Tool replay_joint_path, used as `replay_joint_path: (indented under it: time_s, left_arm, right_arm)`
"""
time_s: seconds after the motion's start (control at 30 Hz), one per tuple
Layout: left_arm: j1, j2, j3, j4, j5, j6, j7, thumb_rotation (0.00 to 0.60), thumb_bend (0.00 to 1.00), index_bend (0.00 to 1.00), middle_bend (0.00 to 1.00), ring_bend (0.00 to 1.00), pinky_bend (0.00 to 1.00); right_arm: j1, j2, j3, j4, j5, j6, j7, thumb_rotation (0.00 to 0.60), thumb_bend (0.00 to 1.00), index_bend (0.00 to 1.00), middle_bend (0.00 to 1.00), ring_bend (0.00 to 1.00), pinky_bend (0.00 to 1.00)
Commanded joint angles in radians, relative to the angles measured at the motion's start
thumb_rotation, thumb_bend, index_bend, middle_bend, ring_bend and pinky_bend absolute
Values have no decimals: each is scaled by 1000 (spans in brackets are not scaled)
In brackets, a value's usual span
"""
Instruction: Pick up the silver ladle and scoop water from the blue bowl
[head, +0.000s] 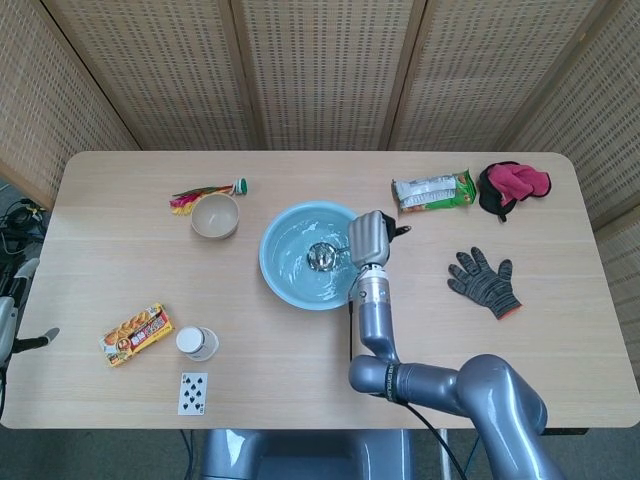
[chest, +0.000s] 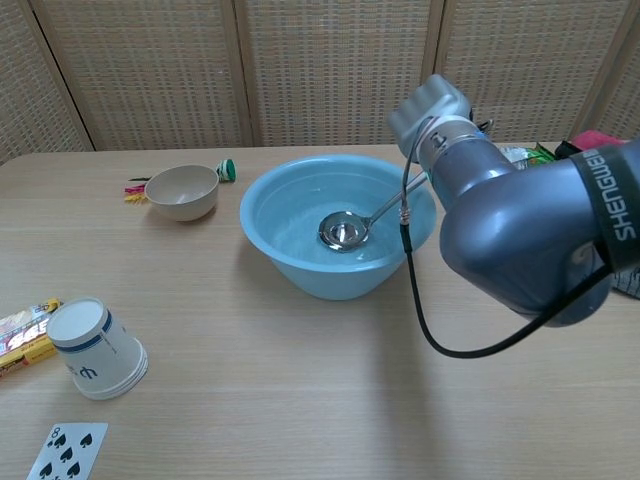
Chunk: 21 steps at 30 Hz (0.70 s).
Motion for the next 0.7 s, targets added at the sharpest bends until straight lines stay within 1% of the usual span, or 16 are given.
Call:
replay_joint_path:
  time_s: [0.03,0.13,0.17,0.3,0.47,0.7]
  left_arm:
    - [0,0,1,-1,1,0,0,600,0,0,0,0,0]
    - [1,2,2,-4,4,2,-1,600,0,0,0,0,0]
    - [1,2,2,-6,4,2,-2,600,0,0,0,0,0]
    - [1,4,4,-12,6,1,-6,600,0,0,0,0,0]
    - [2,5,7,-18,14,6,-4,600,0,0,0,0,0]
    - [4,7,8,-21,16,10,-3,600,0,0,0,0,0]
  right_arm:
    - [-18,13,53,-50,43,6,-3,600,953,783,1000,1000,1000]
    - [-29,42,122,-129,113,19,-22,600,957,783,1000,1000,1000]
    - [-31,55,137,-154,131,29,-33,600,959,783,1000,1000,1000]
    - [-46,109,184,-253,182,51,-52,600,970,789,1000,1000,1000]
    - [-64,185,260,-382,275,78,-57,600,979,798,1000,1000,1000]
    - [-71,272,336,-495,381,106,-60,600,980,803,1000,1000,1000]
